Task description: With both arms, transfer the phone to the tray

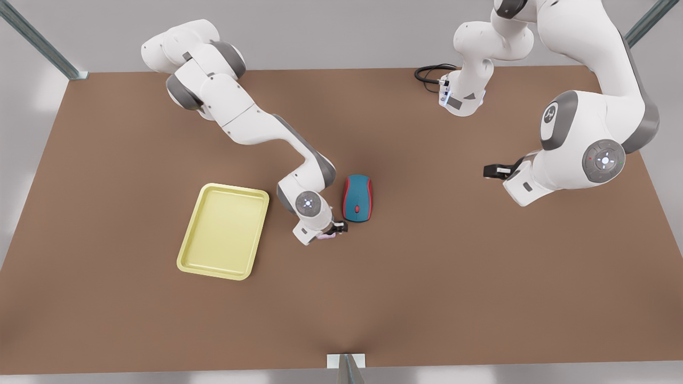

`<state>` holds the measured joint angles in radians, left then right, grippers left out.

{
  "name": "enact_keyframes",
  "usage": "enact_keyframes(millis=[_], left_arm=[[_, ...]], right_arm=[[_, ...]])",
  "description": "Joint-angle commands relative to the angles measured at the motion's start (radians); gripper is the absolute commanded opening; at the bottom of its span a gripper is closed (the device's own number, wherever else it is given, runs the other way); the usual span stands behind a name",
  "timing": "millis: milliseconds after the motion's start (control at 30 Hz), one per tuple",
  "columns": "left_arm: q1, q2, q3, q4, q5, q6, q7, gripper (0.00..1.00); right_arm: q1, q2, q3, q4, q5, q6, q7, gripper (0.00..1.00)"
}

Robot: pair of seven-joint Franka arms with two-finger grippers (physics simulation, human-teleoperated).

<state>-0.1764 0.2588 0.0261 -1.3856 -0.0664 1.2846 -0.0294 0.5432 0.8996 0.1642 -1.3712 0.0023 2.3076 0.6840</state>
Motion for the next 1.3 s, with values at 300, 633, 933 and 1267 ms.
enact_keyframes(millis=[300,633,933,1267], left_arm=[[0.002,-0.001,0.0,0.0,0.002,-0.001,0.135,1.0],[0.002,0.013,0.003,0.0,0.002,0.001,0.138,1.0],[0.002,0.019,0.006,0.0,0.004,0.004,0.138,1.0],[0.003,0.03,0.012,0.0,0.002,0.002,0.14,1.0]], right_arm=[[0.001,-0.005,-0.006,-0.029,-0.018,0.02,-0.222,1.0],[0.001,-0.002,-0.006,-0.034,-0.084,0.0,-0.268,1.0],[0.009,0.015,-0.006,-0.034,-0.084,0.012,-0.268,1.0],[0.009,0.013,-0.006,-0.034,-0.084,0.01,-0.267,0.9]])
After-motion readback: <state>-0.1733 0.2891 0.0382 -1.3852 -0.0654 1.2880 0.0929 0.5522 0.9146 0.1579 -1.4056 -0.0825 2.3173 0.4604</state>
